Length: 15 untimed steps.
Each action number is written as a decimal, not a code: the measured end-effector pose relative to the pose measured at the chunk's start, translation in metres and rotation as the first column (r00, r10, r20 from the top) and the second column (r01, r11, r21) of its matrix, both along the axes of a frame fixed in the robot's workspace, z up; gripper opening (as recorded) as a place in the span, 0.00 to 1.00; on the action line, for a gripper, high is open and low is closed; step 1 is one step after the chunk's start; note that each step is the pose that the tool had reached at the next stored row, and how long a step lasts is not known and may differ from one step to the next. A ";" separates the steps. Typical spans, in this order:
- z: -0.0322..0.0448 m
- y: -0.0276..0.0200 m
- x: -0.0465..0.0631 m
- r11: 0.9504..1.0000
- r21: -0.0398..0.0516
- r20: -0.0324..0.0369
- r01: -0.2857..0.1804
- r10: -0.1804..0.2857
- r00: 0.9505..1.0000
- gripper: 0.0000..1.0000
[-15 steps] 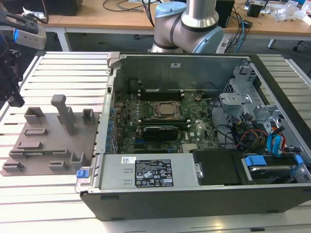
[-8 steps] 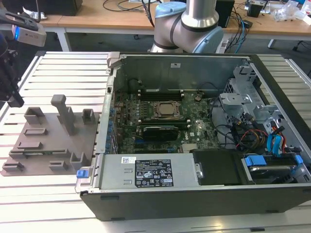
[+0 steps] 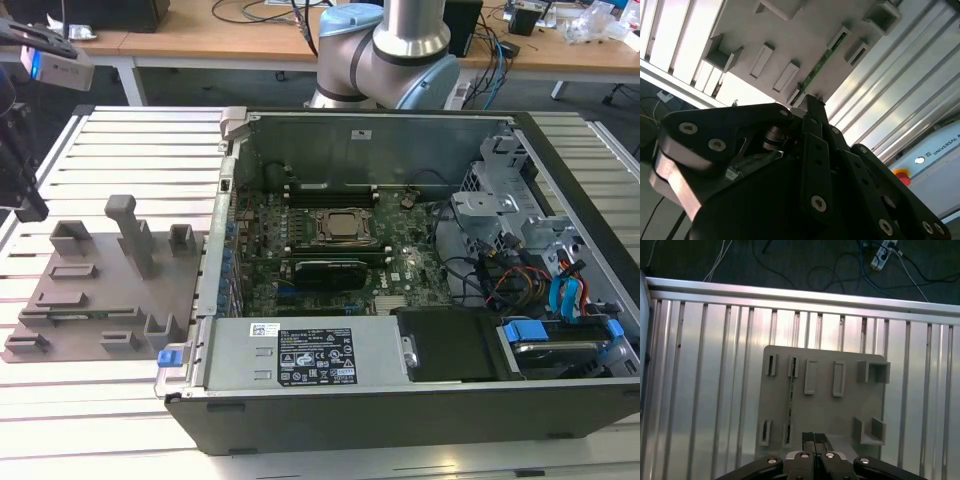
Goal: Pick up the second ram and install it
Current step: 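Pick up the second ram and move it above second insertion slot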
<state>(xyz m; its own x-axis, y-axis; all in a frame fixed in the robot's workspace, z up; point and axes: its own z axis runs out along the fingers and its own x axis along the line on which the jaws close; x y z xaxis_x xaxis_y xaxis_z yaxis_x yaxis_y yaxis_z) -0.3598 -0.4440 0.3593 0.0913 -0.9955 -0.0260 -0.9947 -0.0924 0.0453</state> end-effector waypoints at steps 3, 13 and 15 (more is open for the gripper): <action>0.0000 0.0000 0.000 1.000 0.000 0.000 -0.028 0.028 1.000 0.10; -0.0003 0.0000 0.000 1.000 0.000 0.000 -0.025 0.025 1.000 0.30; -0.0018 0.0001 0.000 0.999 0.000 0.000 0.035 -0.035 0.999 0.30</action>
